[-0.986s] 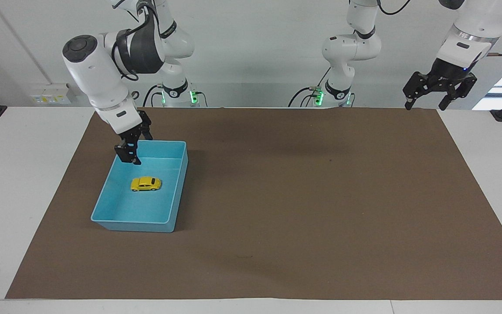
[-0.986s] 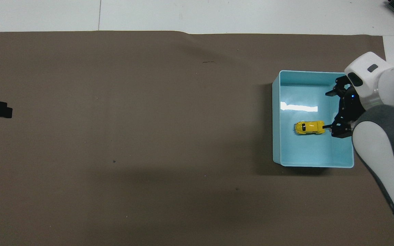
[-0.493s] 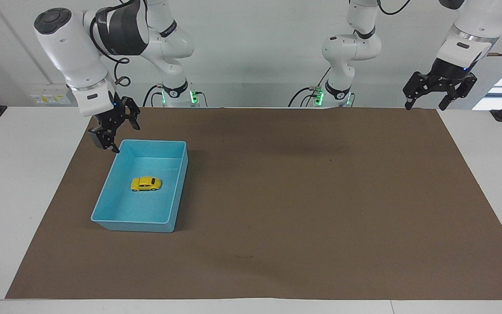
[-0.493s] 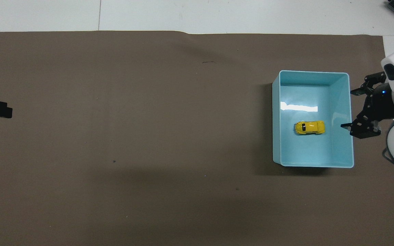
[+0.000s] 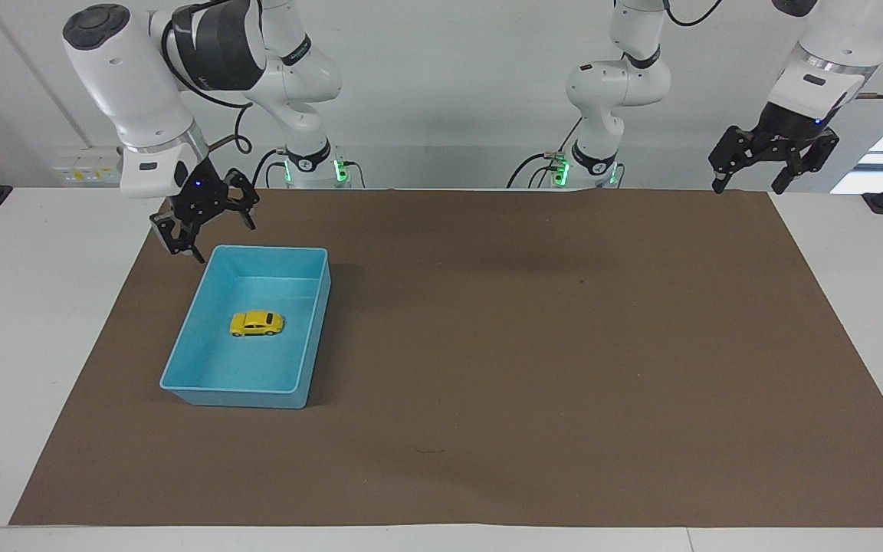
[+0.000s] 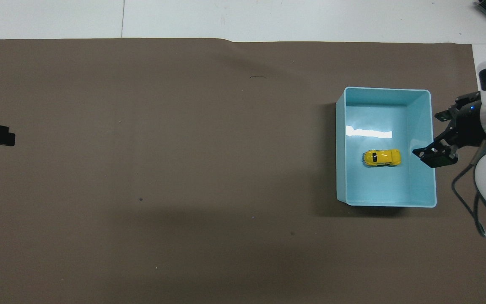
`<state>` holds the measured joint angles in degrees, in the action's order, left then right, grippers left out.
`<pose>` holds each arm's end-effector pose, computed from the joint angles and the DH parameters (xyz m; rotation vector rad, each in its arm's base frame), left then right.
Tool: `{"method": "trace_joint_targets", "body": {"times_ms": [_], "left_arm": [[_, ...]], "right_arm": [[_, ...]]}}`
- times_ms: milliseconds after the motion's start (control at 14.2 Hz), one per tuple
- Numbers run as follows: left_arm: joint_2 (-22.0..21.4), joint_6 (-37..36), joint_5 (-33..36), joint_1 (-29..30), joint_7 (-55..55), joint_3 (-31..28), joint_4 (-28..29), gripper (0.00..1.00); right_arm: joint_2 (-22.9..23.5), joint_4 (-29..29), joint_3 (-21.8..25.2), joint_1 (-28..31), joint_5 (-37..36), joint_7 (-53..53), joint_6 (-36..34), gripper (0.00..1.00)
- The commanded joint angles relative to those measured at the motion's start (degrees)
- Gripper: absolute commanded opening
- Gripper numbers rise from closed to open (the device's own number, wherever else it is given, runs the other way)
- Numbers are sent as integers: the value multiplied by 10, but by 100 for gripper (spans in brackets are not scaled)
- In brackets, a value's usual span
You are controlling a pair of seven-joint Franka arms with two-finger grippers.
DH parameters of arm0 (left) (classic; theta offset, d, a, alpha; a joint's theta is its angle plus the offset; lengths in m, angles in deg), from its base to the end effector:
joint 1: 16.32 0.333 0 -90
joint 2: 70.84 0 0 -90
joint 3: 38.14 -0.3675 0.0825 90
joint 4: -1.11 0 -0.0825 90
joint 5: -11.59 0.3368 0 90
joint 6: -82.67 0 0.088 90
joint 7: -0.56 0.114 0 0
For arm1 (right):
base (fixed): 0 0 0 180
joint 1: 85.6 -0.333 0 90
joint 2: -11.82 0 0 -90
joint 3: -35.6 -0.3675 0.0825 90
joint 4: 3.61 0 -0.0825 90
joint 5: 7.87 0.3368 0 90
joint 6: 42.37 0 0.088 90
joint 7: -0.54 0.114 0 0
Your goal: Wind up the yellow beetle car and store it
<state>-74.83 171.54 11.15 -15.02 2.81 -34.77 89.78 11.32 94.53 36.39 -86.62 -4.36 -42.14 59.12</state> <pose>0.4802 -0.0197 0.7114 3.1338 -0.1189 0.1145 0.5195 0.0078 0.6305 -2.8972 -1.1216 -0.1314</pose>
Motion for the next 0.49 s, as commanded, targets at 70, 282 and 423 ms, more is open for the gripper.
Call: {"method": "trace_joint_targets", "body": {"times_ms": [70,282,423], "left_arm": [[-8,-6,-8,10,-1,5,7,100],[-8,-6,-8,10,-1,5,7,100],[-8,-6,-8,10,-1,5,7,100]], "right_arm": [[-2,-23,33,-8,8,101,-46,100],[-3,-33,45,-9,10,111,-49,100],[-4,-43,45,-10,10,180,-66,100]]}}
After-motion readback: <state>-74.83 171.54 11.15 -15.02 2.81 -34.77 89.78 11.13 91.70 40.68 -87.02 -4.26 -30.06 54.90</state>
